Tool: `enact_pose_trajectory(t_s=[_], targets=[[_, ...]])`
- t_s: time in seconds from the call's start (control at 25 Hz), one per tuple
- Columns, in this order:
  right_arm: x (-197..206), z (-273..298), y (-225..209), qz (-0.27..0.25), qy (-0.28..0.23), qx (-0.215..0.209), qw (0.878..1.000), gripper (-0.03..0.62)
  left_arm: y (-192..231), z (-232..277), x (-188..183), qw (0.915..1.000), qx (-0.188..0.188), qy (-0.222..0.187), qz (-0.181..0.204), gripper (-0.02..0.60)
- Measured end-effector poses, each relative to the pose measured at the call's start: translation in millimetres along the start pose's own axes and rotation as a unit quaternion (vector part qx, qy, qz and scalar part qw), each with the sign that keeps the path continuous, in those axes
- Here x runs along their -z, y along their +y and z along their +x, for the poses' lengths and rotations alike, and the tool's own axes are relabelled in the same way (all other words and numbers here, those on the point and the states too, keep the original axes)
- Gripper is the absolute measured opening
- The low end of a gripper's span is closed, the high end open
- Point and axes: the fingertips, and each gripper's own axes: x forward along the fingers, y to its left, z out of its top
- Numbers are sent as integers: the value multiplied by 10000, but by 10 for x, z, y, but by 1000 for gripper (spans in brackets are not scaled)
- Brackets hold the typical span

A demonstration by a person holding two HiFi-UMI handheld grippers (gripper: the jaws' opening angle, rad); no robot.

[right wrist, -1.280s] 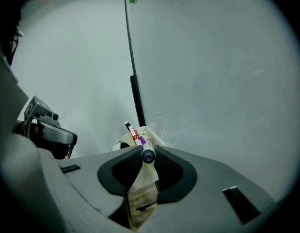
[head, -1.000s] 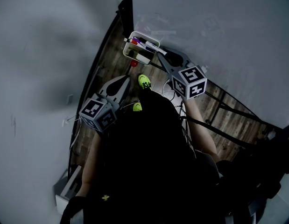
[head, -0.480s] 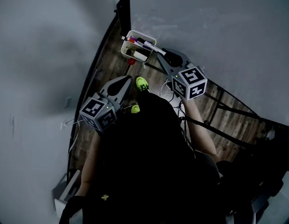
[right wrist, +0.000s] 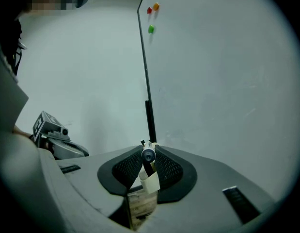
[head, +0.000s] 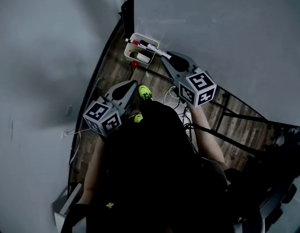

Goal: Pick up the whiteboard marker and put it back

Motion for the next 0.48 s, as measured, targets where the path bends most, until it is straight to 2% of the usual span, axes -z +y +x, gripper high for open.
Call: enact_pose_trajectory(t_s=[0.48], targets=[[-174,-288,221,-189,-230,47,9995,83,-148,-76,-18,9996,126,-238,86,32]])
